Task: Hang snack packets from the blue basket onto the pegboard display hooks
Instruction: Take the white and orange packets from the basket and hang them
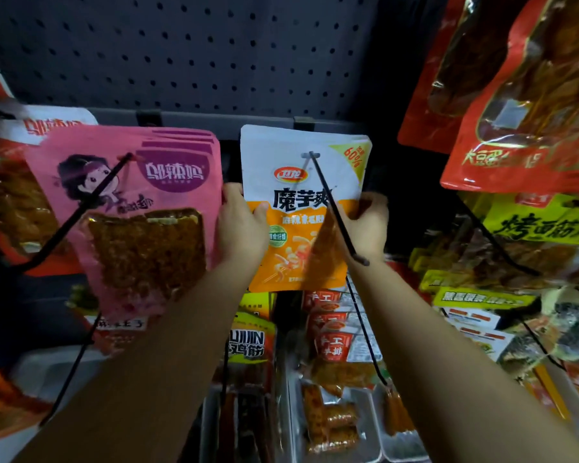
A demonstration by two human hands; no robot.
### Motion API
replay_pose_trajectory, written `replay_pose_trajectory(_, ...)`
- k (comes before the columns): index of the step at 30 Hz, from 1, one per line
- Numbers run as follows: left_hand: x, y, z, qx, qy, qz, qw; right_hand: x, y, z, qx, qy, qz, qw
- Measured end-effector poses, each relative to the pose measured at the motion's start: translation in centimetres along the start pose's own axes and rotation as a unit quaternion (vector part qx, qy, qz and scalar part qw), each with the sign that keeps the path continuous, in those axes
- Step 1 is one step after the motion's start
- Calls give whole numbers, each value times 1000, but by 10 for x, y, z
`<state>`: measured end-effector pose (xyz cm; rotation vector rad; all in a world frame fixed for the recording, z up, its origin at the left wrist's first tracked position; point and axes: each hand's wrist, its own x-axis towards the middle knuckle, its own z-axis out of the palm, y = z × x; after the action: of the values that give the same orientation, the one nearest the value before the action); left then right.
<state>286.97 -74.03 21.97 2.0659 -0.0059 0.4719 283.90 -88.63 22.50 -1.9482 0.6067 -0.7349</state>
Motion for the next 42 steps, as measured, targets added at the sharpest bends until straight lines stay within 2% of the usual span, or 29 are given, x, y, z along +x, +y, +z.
replay_pose_trajectory(5, -17, -19, 5, 43, -37, -17, 998, -18, 26, 6, 38, -62, 11, 997)
replay_pose_trajectory(13, -68, -43, -4, -47, -100, -50, 993, -41, 40, -14, 46, -110, 47, 992)
replay_pose_trajectory(16, -105, -51, -18, -114, -114, -51, 986, -66, 55, -42, 59, -102, 31, 993)
replay_pose_trajectory(21, -179, -54, -31, -148, -87, -39, 984, -124, 93, -115, 124, -99, 45, 986)
replay_pose_trajectory(24, -227, -44, -18, -168, -168, -35, 971, -156, 131, -158, 162, -66, 83, 981)
replay_pose_trajectory(28, -290, -56, 25, -161, -314, -75, 933, -201, 208, -201, 148, -28, 182, 972)
replay_pose_trajectory(31, -343, -86, 74, -128, -398, -132, 899, -233, 283, -225, 98, -50, 272, 956)
replay_pose_trajectory(34, -405, -137, 131, -86, -473, -193, 855, -263, 372, -239, 56, -69, 369, 925)
replay_pose_trajectory(38, -493, -238, 204, -6, -530, -286, 798, -308, 505, -244, -30, -157, 450, 879)
replay_pose_trajectory(42, -562, -339, 270, 54, -531, -392, 749, -345, 634, -225, -115, -247, 477, 835)
